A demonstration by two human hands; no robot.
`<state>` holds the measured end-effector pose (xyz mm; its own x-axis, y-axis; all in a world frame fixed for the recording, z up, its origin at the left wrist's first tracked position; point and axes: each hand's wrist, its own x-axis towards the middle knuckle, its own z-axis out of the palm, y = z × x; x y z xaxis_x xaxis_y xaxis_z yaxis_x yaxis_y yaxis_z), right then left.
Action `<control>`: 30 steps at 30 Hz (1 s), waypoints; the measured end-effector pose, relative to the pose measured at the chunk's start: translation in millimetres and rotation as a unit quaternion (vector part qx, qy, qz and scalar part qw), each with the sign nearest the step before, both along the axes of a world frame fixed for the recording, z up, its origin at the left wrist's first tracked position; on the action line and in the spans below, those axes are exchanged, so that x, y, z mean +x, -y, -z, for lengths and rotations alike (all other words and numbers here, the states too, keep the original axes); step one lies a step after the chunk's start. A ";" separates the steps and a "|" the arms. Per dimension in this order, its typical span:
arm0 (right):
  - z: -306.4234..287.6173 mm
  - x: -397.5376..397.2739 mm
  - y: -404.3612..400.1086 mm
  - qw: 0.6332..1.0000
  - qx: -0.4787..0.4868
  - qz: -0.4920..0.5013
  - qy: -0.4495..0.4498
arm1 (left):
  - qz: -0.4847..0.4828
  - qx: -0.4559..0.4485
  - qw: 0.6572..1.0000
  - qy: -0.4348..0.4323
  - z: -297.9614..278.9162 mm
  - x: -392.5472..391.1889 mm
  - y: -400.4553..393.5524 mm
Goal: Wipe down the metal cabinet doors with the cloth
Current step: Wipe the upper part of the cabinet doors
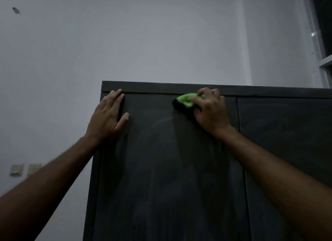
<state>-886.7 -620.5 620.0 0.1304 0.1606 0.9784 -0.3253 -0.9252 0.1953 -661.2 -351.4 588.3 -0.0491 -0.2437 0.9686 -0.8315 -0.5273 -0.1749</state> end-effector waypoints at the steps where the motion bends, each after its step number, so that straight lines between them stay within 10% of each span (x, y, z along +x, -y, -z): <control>1: -7.2 -2.9 4.2 0.998 0.042 0.002 0.035 | -0.003 -0.004 1.000 -0.007 0.1 -4.4 2.0; 9: 3.9 -7.4 10.5 0.999 -0.034 0.000 -0.027 | -0.017 0.050 0.998 0.030 5.2 -19.1 14.5; 15: -21.9 -20.4 21.7 0.990 0.108 0.023 0.091 | -0.023 0.104 0.992 0.072 7.5 -23.3 31.5; 21: 7.9 -19.5 28.6 0.999 -0.033 0.009 -0.012 | -0.011 0.091 0.993 0.070 12.5 -18.2 38.4; 26: -19.3 -23.0 29.5 0.985 0.131 0.007 0.113 | -0.014 0.094 0.993 0.064 14.2 -19.7 37.1; 30: 4.6 -13.0 18.9 1.000 0.020 0.004 0.019 | 0.012 0.059 0.997 0.056 41.8 -22.1 38.8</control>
<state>-899.7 -639.4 615.4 0.0936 0.1207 0.9883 -0.3395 -0.9293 0.1456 -683.3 -390.3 546.5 -0.1629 -0.3537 0.9211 -0.8151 -0.4778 -0.3276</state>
